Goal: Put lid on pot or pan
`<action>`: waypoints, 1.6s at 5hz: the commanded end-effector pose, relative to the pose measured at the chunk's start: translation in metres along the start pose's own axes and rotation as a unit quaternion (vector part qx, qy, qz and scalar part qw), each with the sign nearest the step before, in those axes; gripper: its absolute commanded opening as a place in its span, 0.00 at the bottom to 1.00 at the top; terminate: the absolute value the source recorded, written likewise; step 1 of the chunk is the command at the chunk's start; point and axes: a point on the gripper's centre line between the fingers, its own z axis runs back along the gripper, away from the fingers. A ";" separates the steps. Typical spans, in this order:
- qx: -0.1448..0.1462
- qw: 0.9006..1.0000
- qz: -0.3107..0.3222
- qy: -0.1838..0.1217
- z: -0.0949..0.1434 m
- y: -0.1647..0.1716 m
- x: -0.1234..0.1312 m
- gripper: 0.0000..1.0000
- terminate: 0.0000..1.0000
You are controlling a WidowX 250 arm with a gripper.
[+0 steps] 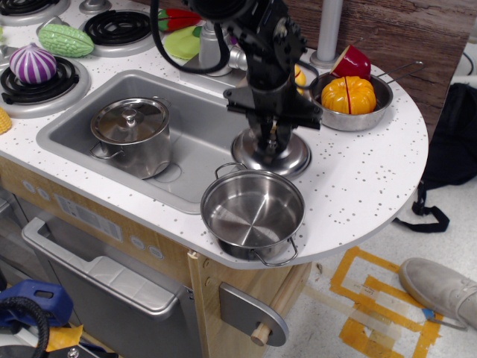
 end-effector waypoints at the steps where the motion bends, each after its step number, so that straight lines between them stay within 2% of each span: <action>1: 0.005 0.999 0.003 -0.053 0.048 0.001 0.040 0.00 0.00; 2: 0.024 0.999 0.021 -0.041 0.065 -0.007 0.033 0.00 0.00; 3: 0.036 0.997 0.049 -0.044 0.074 -0.012 0.016 0.00 0.00; 5: 0.050 0.991 0.109 -0.061 0.070 -0.017 -0.037 0.00 0.00; 8: 0.050 0.988 0.142 -0.020 0.084 -0.023 -0.060 0.00 0.00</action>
